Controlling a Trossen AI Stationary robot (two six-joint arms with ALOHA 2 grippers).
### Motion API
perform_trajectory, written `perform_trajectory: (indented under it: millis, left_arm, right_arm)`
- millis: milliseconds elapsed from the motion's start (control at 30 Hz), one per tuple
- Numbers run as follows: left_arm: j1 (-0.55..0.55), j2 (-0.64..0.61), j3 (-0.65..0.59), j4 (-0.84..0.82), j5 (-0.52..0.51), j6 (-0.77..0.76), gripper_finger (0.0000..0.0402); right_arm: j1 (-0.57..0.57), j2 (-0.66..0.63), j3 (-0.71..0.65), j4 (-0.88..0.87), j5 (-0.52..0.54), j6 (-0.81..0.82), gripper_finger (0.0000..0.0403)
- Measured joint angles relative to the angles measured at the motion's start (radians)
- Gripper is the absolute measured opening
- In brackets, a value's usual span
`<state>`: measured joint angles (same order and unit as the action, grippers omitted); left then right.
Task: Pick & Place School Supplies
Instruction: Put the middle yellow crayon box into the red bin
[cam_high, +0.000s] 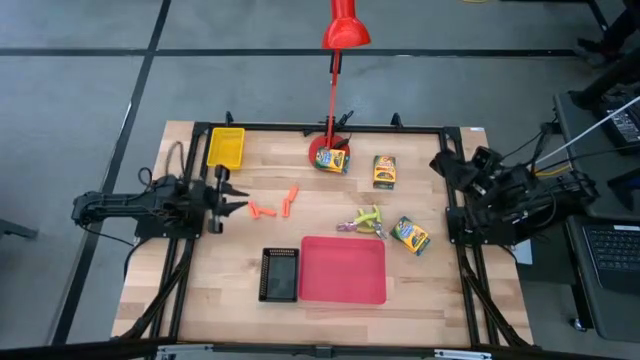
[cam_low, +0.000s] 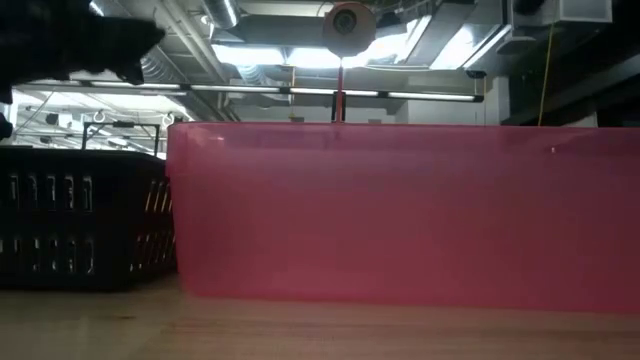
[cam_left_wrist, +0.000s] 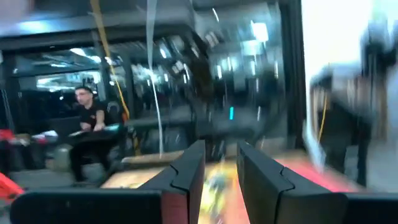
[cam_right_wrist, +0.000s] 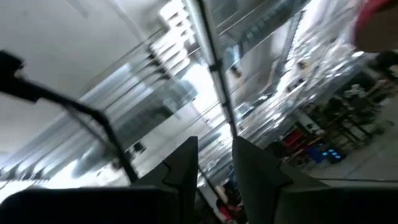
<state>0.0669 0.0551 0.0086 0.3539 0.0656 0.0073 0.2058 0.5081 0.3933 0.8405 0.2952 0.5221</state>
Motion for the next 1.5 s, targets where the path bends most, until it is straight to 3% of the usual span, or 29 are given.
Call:
perform_trajectory:
  millis: [167, 333, 567, 800, 933, 1100, 1200, 1500]
  left_arm:
    - [0.0, 0.0, 0.0, 0.234, -0.167, -0.296, 0.0088]
    - [0.0, -0.002, 0.001, 0.445, -0.442, -0.671, 0.0088]
    - [0.0, 0.0, 0.002, 0.439, -0.678, -0.563, 0.0088]
    - [0.0, -0.001, 0.002, 0.44, -0.794, -0.538, 0.0088]
    - [0.0, 0.0, 0.002, 0.438, -0.671, -0.646, 0.0088]
    - [0.0, 0.002, 0.002, 0.478, -0.338, -0.682, 0.0088]
    - [0.0, 0.002, 0.003, 0.524, -0.213, -0.698, 0.0088]
    - [0.0, 0.079, 0.028, 0.535, -0.204, -0.743, 0.0088]
  right_arm:
    - [0.0, 0.115, 0.135, -0.007, -0.096, -0.039, 0.0104]
    - [-0.001, 0.154, 0.257, -0.076, -0.158, -0.026, 0.0104]
    - [-0.001, 0.154, 0.393, -0.247, -0.171, -0.079, 0.0104]
    - [-0.002, 0.154, 0.431, -0.352, -0.168, -0.091, 0.0104]
    - [-0.003, 0.154, 0.431, -0.409, -0.122, -0.092, 0.0104]
    - [-0.003, 0.154, 0.431, -0.421, -0.12, -0.093, 0.0104]
    - [-0.003, 0.154, 0.431, -0.422, -0.12, -0.103, 0.0104]
    - [-0.003, 0.147, 0.431, -0.42, -0.069, -0.164, 0.0104]
